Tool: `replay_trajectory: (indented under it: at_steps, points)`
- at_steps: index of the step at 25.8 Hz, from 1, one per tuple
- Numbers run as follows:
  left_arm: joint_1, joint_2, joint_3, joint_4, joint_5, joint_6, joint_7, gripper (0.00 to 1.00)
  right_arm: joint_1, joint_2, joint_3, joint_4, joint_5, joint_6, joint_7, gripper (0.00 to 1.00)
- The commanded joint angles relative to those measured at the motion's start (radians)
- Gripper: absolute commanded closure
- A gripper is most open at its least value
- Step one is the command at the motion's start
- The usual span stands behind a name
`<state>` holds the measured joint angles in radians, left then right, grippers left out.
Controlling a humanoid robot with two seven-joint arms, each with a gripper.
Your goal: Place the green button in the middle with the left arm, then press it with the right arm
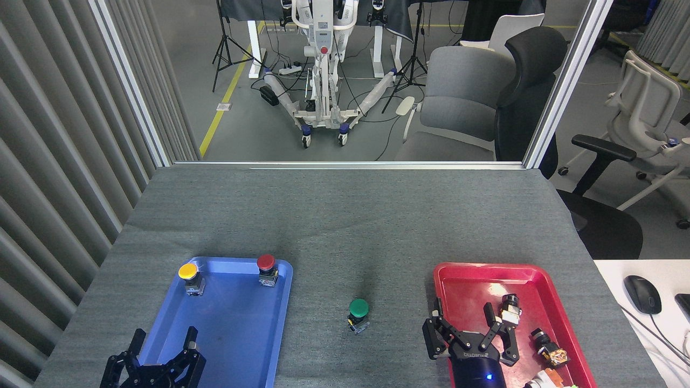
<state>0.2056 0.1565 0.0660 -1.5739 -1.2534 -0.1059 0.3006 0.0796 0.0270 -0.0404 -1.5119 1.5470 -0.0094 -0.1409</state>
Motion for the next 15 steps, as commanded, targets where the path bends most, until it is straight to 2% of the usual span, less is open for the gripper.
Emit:
replay_trajectory:
  at_steps: [1, 3, 10, 15]
  points:
    - [0.000, 0.000, 0.000, 0.000, 0.000, 0.000, 0.000, 0.00, 0.042, -0.032, -0.004, -0.050, -0.005, 0.003, 0.004, 0.01]
    - [0.000, 0.000, 0.000, 0.000, -0.001, 0.002, 0.000, 0.00, 0.052, -0.059, -0.003, -0.051, -0.018, 0.006, 0.012, 0.01]
    - [0.003, 0.000, 0.000, 0.000, 0.000, 0.003, 0.000, 0.00, 0.100, -0.088, -0.004, -0.083, -0.036, -0.072, 0.020, 0.00]
    - [0.003, -0.002, 0.002, 0.000, 0.000, 0.002, 0.000, 0.00, 0.101, -0.104, 0.001, -0.110, -0.042, -0.069, 0.015, 0.00]
